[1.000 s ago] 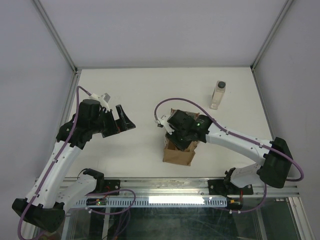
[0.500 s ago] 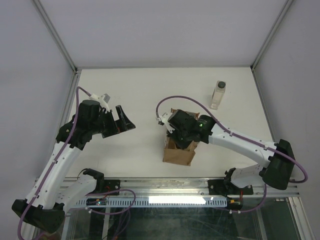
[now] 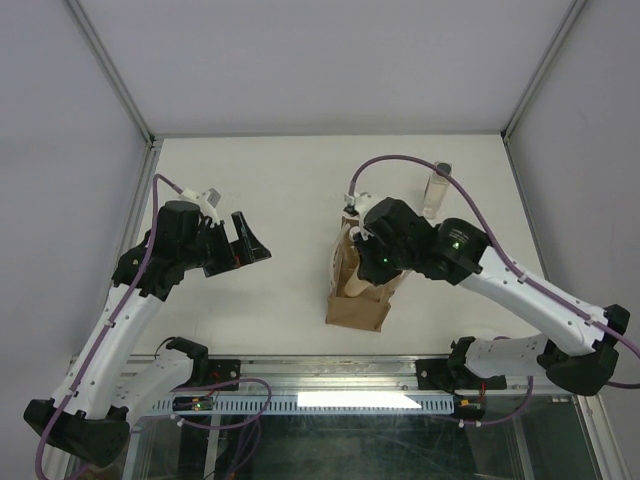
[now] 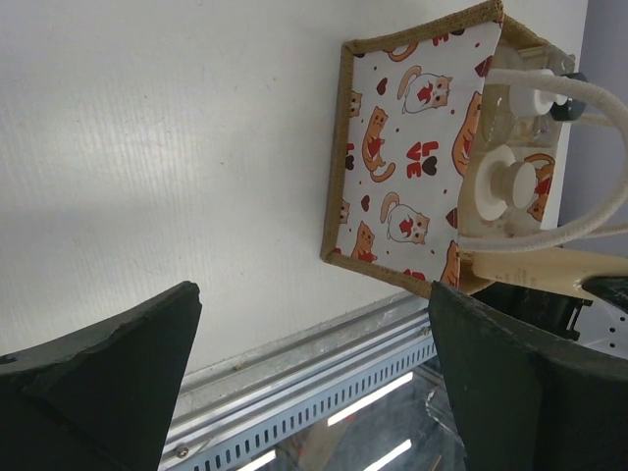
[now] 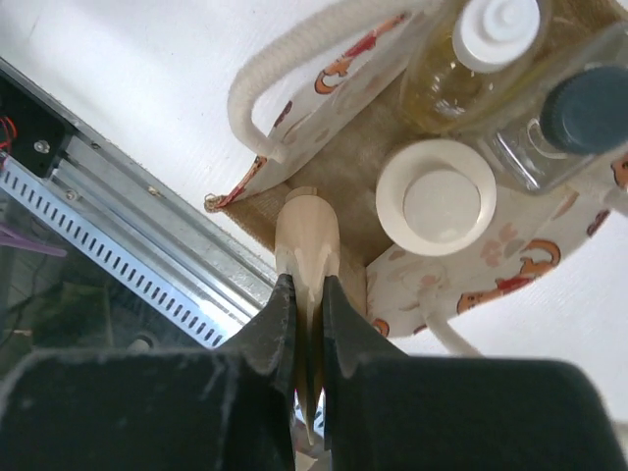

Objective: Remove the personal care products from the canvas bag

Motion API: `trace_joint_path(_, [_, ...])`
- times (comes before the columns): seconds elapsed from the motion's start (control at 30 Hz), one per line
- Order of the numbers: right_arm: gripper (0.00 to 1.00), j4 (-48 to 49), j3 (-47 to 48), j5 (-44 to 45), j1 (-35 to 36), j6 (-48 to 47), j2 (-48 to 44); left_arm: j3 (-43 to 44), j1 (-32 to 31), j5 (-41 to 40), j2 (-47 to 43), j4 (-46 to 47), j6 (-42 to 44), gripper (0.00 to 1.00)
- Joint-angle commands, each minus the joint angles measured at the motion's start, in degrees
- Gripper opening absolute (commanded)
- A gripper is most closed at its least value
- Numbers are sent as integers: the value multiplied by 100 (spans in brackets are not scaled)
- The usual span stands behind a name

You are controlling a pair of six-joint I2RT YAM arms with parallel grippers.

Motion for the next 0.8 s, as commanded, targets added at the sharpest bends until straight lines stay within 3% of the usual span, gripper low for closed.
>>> trace_joint_path(0.0, [0,-427,497,499,23,1112,-417,-24,-11,225,-144,167,22,99])
trace_joint_path(0.27, [0,-1252,1702,1772,12,1990,-579,-23,-16,266,-136,131,80,99])
trace_joint_path(0.63, [0,-2103,2744,4054,-32,1902,-301,15,-11,238,-152,107,80,99])
trace_joint_path(0.77, [0,-2031,2717,4282,-411,1392,-65,18,-16,193,-168,87,78,99])
